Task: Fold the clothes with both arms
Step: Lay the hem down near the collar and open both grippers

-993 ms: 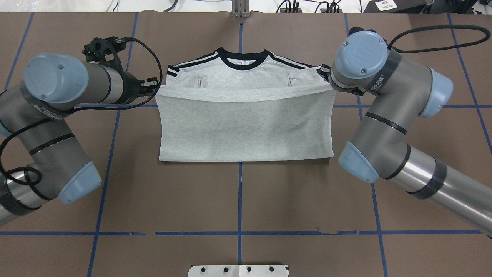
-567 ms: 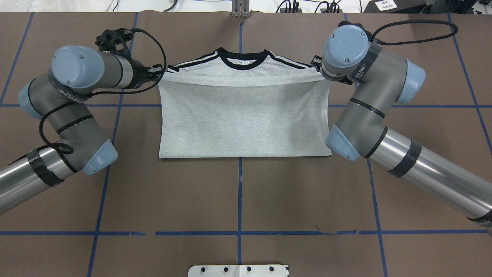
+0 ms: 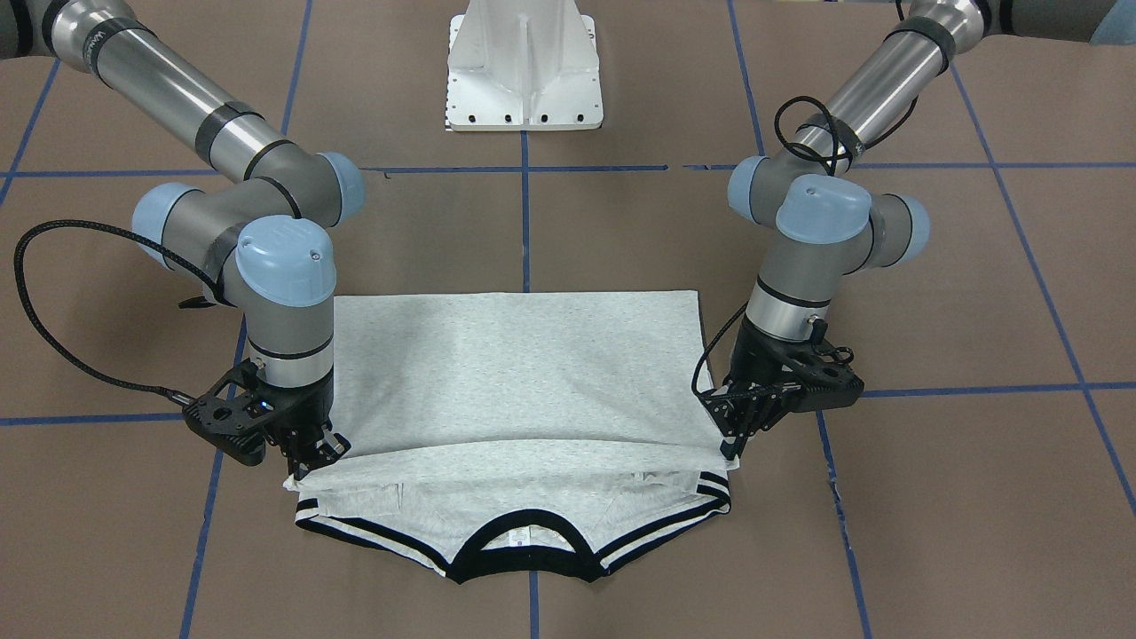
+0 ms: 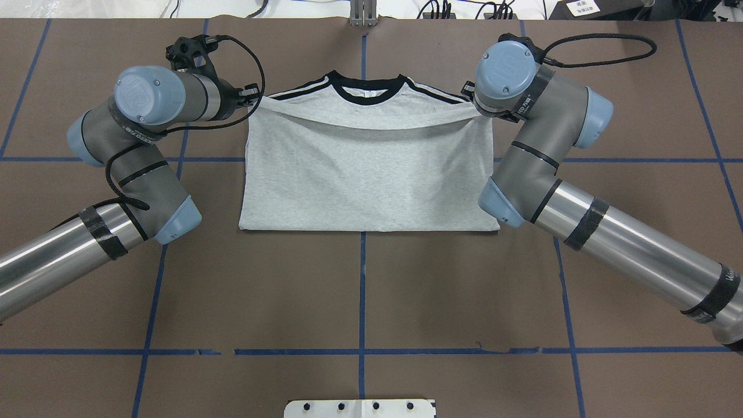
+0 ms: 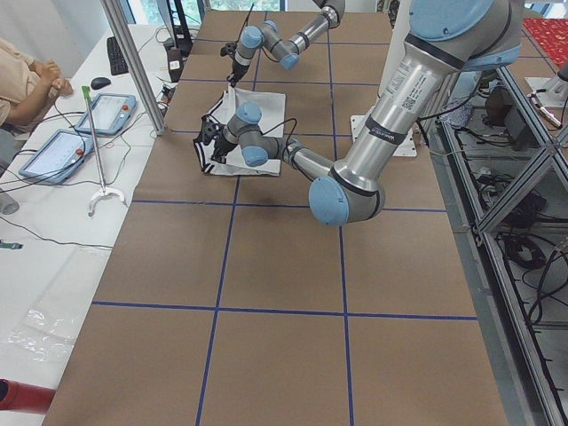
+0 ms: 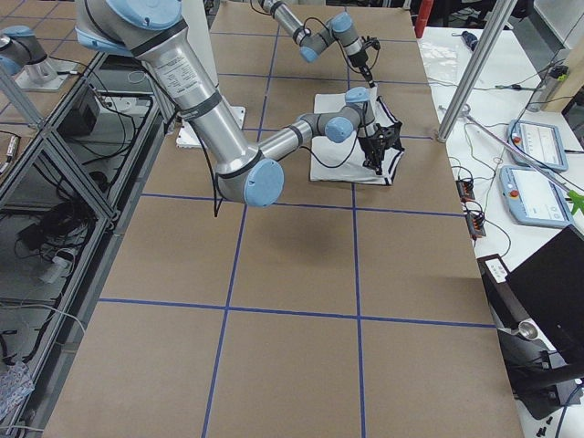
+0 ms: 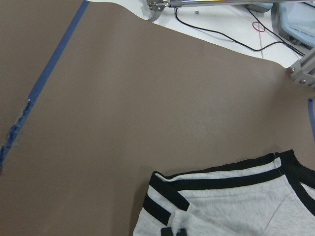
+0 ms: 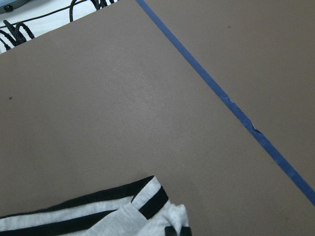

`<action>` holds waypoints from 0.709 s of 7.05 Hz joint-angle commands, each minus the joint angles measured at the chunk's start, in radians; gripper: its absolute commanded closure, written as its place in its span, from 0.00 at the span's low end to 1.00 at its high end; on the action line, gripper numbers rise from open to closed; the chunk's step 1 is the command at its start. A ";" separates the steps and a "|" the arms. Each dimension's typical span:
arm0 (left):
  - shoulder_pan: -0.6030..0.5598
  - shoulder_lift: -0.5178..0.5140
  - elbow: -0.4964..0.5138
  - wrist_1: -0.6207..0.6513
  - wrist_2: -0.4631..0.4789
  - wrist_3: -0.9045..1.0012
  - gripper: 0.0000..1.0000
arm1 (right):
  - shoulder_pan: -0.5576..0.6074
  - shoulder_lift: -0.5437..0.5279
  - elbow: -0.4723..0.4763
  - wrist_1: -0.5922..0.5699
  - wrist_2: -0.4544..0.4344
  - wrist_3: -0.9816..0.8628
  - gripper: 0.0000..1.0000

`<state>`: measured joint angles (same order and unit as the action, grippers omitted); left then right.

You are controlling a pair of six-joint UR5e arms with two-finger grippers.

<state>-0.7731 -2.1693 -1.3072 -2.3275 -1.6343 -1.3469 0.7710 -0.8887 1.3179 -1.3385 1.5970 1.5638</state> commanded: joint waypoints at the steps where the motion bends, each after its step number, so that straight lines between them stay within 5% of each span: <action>1: 0.000 -0.003 0.014 -0.016 0.008 0.000 1.00 | 0.007 0.002 -0.008 0.015 0.000 -0.002 1.00; 5: -0.011 0.006 0.016 -0.056 0.007 0.002 1.00 | 0.013 0.017 -0.011 0.015 0.001 -0.004 1.00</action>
<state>-0.7826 -2.1641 -1.2917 -2.3811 -1.6275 -1.3467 0.7833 -0.8752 1.3092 -1.3239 1.5971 1.5608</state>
